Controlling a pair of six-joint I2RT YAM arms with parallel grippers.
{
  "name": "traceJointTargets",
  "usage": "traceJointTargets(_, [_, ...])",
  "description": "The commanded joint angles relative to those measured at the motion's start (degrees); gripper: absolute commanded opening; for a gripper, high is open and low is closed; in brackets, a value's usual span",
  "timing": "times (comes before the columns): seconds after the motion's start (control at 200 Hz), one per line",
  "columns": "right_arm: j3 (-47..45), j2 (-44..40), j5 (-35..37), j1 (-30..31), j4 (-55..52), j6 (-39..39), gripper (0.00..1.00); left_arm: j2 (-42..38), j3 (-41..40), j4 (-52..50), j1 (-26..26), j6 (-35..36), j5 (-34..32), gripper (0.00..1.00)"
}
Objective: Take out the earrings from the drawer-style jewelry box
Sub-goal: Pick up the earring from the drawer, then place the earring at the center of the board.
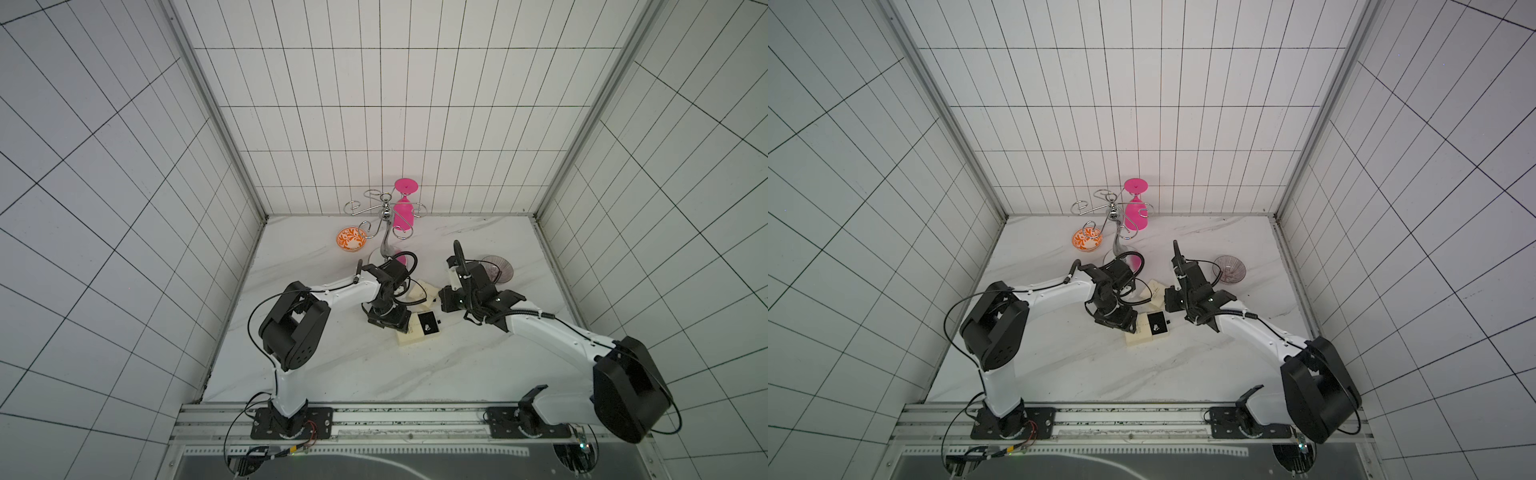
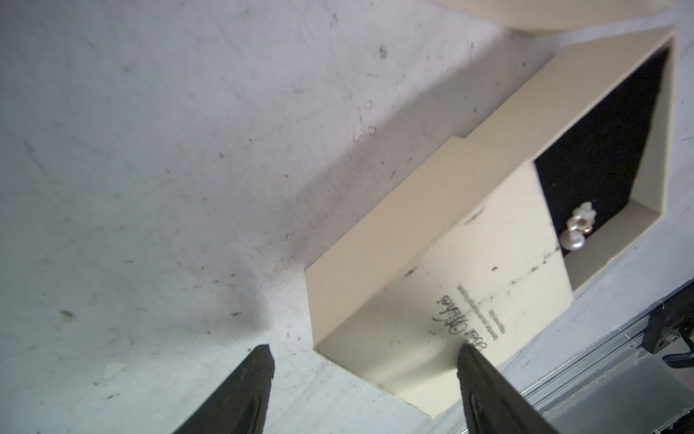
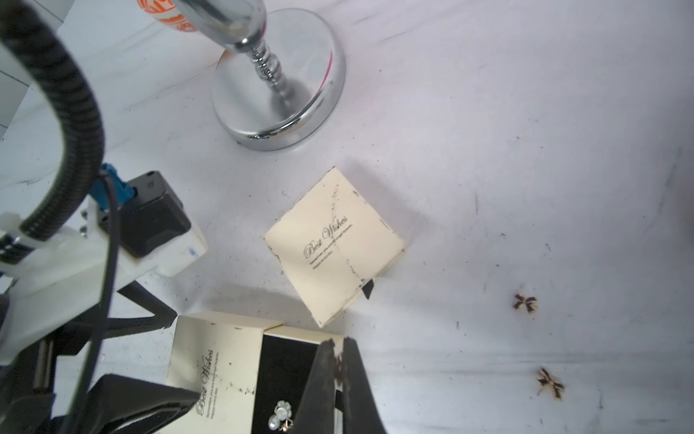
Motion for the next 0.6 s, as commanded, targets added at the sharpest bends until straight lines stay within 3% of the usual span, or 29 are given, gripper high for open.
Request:
traceJointTargets(0.0, [-2.63, 0.58, -1.55, -3.42, -0.49, 0.81, 0.0, 2.45, -0.11, 1.77, -0.3, 0.47, -2.77, 0.77])
traceJointTargets(0.185, [-4.06, 5.5, -1.19, -8.07, -0.45, 2.36, 0.0, 2.41, -0.08, 1.67, -0.26, 0.61, -2.83, 0.77])
traceJointTargets(0.46, [-5.44, 10.37, 0.9, -10.11, -0.71, 4.08, 0.0, 2.25, -0.2, 1.68, -0.34, 0.59, -3.01, 0.77])
traceJointTargets(0.53, [-6.0, 10.21, 1.42, -10.19, -0.46, 4.34, 0.04, 2.27, -0.25, 1.7, -0.41, 0.6, -3.02, 0.77])
traceJointTargets(0.6, [-6.26, 9.68, 1.95, -10.26, -0.29, 4.52, 0.14, 2.27, -0.18, 1.7, -0.42, 0.68, -2.93, 0.77])
